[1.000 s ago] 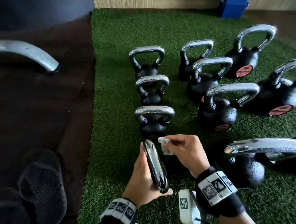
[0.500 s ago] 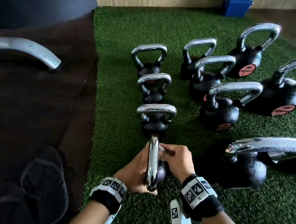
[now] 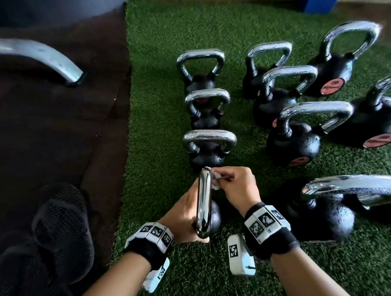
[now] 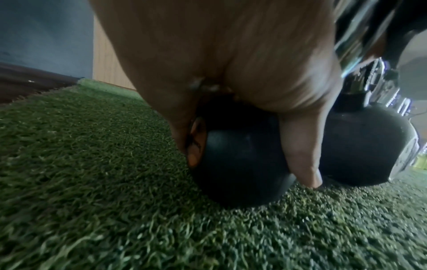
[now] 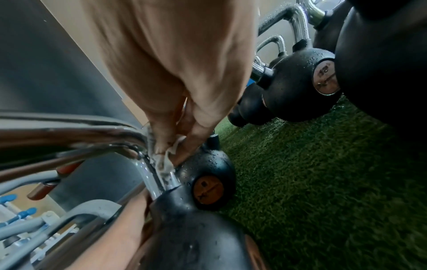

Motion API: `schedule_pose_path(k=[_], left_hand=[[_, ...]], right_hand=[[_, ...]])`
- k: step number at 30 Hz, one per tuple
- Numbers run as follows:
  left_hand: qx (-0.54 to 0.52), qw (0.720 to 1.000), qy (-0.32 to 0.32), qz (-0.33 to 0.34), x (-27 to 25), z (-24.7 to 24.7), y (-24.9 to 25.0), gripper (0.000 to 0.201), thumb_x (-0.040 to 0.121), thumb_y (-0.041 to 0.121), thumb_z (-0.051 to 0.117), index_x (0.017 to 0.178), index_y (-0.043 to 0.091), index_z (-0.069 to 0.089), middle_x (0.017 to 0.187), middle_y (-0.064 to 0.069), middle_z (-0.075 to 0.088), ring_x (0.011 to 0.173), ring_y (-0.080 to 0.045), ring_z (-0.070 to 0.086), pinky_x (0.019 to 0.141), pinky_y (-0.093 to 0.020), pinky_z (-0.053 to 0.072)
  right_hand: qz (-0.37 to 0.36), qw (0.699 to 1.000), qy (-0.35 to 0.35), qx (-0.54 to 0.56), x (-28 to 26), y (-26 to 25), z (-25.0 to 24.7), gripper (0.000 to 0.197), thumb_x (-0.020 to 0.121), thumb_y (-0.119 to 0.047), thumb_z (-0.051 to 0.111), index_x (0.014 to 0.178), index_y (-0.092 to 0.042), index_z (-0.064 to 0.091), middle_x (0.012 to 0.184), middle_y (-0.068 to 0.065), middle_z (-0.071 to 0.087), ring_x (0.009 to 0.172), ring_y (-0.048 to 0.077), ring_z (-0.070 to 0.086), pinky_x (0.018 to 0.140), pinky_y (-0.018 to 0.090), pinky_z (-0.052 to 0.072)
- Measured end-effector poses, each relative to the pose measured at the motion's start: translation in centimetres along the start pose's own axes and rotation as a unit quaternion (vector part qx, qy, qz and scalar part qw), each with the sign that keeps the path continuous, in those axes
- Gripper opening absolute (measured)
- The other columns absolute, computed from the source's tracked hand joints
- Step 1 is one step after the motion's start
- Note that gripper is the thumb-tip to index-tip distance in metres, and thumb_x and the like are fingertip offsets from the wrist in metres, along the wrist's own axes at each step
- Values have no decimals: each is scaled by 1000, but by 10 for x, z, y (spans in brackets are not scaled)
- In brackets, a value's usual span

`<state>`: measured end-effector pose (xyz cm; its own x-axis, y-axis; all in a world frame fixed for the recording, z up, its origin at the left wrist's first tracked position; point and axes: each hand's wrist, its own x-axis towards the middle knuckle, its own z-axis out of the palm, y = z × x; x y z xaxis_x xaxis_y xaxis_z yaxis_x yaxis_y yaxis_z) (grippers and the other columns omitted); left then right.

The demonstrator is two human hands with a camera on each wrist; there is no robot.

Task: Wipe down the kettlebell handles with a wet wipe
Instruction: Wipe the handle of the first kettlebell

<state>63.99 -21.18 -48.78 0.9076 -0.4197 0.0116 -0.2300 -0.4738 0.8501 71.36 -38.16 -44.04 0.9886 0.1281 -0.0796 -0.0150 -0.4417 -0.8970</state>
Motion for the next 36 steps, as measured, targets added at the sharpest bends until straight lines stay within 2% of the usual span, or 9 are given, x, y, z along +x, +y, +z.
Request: schedule_pose_path(k=[5,10,12,15,20,23,26,31,36], left_hand=[[12,999,-19,-25,6,-6,-15,148,53,22,99,159,3,-2,143,28,24,131,28,23,108,4,15],[31,998,-39,-27,6,-9,-22,142,57,34,99,158,7,2,153,13,19,134,31,6,110,3,7],[22,998,-49,-30,8,-12,-23,141,59,39,96,159,1,4,154,25,12,139,25,7,112,1,8],[-12,998,-49,-34,9,-15,-22,139,58,40,95,159,3,6,150,45,8,140,22,13,113,0,12],[-39,996,-64,-56,8,-16,-22,138,61,29,97,159,11,3,161,1,28,151,-12,30,124,-38,30],[-54,993,-78,-74,9,-17,-22,132,62,23,98,159,8,9,159,-4,35,149,-17,34,123,-44,31],[-33,990,-97,-100,8,-17,-28,115,65,25,97,152,0,26,148,-5,42,136,-12,43,122,-37,31],[-9,989,-83,-120,2,-17,-37,99,65,33,96,139,-8,44,123,14,44,110,8,43,101,0,26],[-6,992,-69,-105,7,-16,-32,102,56,30,97,123,63,27,112,39,54,106,25,50,88,6,33]], right_hand=[[-67,998,4,-4,-6,-13,-10,24,79,-6,82,96,-23,82,91,-12,77,86,0,70,83,19,55],[-138,986,-89,-26,-19,-27,-27,24,75,-10,86,93,-25,82,87,-12,76,82,1,70,77,17,54],[-124,985,-116,-27,-8,-31,-32,21,73,-14,88,91,-25,82,86,-12,78,82,-3,71,79,14,53],[-77,989,-123,26,-3,-31,-32,21,70,-14,89,89,-21,83,85,-7,79,83,8,75,84,32,60],[-44,976,-182,115,-27,-20,-26,25,65,-25,91,87,-19,81,84,4,79,80,29,76,80,54,61],[-38,977,-161,137,-32,-17,-24,21,68,-11,91,85,-14,80,82,5,79,75,20,75,74,42,63],[-20,975,-151,164,-49,-16,-20,21,70,-7,88,88,-7,79,82,8,79,71,19,74,67,30,60],[29,966,-175,186,-63,-13,-17,24,69,1,87,90,3,76,83,18,77,72,31,73,74,48,62],[41,964,-187,184,-68,-3,-11,21,68,0,89,86,-1,79,82,14,78,75,30,76,74,39,63]])
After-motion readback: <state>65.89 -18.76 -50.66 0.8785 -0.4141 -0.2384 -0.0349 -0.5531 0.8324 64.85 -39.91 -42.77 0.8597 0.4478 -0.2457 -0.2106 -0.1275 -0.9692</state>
